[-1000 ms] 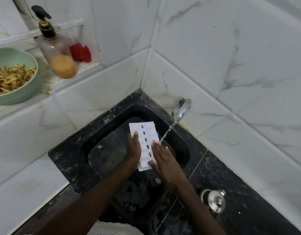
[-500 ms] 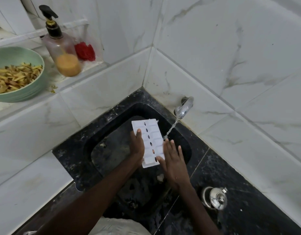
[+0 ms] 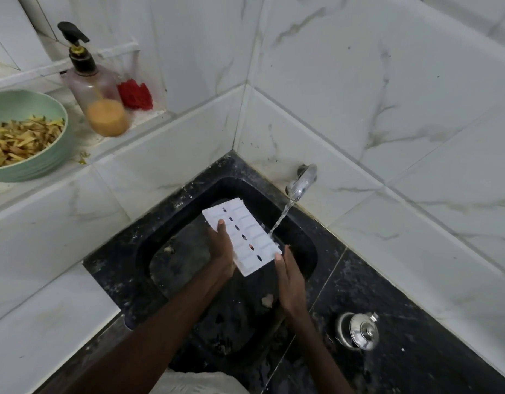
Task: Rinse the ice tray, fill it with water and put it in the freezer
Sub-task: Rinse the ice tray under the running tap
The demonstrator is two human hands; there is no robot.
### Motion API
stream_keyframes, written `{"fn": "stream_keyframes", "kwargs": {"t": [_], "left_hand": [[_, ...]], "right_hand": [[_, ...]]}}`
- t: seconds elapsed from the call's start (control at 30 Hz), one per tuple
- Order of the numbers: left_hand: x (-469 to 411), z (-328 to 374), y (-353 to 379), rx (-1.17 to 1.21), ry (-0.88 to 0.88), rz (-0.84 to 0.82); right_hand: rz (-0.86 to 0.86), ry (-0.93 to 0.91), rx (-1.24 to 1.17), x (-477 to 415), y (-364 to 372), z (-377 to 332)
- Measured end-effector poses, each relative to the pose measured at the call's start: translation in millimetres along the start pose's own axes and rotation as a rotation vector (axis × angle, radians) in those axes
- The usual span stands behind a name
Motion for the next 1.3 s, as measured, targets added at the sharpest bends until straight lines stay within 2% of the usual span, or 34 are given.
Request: {"fn": "stream_keyframes", "kwargs": {"t": [0.07,0.13,0.23,0.27,0.33,0.4,0.47,0.53,0.63,0.87,1.0,1.17,1.23,1.3], "left_hand": [[3.0,-8.5,-0.6,0.042,-0.097,-0.092],[17.3,-1.0,-1.1,0.021,-0.161,-0.131],[1.0,-2.8,-19.3,-0.232,-0.191,-0.058],[-7.3,-1.8,-26.6,-0.364,-0.144,-0.003],[-11.4,10.5,-31.0,-0.692,0.081,0.034],[4.3,28.4,-18.1,-0.962,0.422,-0.131],[20.0,41.6,-0.8,-1.093,0.579,-0.407],[25.7,44.2,6.1,-1.064,0.532,-0.556],[26.8,45.9,7.1,-1.037,0.46,-0.602],[24.9,40.1,2.0,-1.062,0.347,-0.661],[27.3,37.2,-0.6,-1.032,0.312,-0.727],[26.1,36.4,3.5,-0.999,0.335,-0.631],[23.8,31.3,1.2,-0.978,0.332,-0.616],[18.6,26.1,-3.7,-0.911,0.338,-0.547]], "right_hand": [[-0.054,0.136,-0.457,-10.5,11.9,-16.2],[0.01,0.251,-0.606,-32.1,19.7,-15.8],[0.087,0.229,-0.354,-58.6,19.2,-9.8],[0.075,0.176,-0.254,-65.0,15.7,-11.4],[0.014,0.034,-0.013,-76.8,7.8,-20.5],[-0.1,-0.104,0.162,-90.8,2.9,-25.2],[-0.239,-0.256,0.231,-98.4,-3.1,-34.4],[-0.353,-0.359,0.267,-103.9,-8.5,-40.3],[-0.446,-0.396,0.284,-106.6,-11.6,-43.4],[-0.454,-0.241,0.159,-97.1,-5.8,-31.9],[-0.415,-0.26,0.081,-94.9,-9.9,-25.0],[-0.344,-0.289,0.01,-87.8,-8.4,-8.8],[-0.315,-0.307,0.048,-86.9,-7.7,-5.3],[-0.203,-0.317,0.123,-87.4,-8.4,-3.5]]}}
Point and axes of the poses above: each hand's wrist, its own x-axis away from the middle knuckle, its own y-axis out of the palm, z = x × y, the point moved 2 cm from there along -x, towards the middle knuckle, and after that the axes turned 10 degrees about x, right-handed, at the moved point
